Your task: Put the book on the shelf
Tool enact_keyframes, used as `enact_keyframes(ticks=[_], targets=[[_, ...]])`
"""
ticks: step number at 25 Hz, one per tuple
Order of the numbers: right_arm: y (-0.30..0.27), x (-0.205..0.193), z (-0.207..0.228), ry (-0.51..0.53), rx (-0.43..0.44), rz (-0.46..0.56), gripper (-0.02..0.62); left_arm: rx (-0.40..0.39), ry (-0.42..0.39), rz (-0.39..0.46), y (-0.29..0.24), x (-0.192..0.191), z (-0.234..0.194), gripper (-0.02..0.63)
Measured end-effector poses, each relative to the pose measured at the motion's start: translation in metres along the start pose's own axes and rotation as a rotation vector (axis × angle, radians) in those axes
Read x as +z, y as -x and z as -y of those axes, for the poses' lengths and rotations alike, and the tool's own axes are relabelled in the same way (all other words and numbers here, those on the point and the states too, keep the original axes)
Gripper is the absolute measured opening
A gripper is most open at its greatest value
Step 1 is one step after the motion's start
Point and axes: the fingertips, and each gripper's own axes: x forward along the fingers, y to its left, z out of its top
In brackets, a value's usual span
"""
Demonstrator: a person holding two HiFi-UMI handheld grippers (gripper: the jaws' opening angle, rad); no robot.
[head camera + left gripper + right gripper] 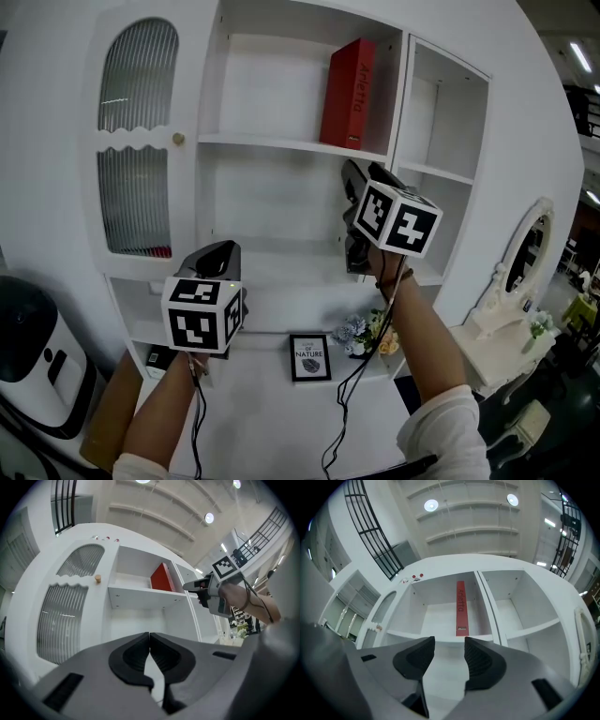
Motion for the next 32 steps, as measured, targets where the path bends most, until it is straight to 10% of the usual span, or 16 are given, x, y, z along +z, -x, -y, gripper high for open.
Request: enact_keyframes(ticks=[21,32], targets=[[0.127,-0.186,-0.051,0.019,0.011,-0.151,0.170,0.018,0.014,-0.004,0.040,-0.094,0.027,0.008],[0.191,-0.244,-0.067,-0.164,-0.055,-0.212,0.095,0.005,0.087,0.021,0.086,-0.144,0.027,0.008]])
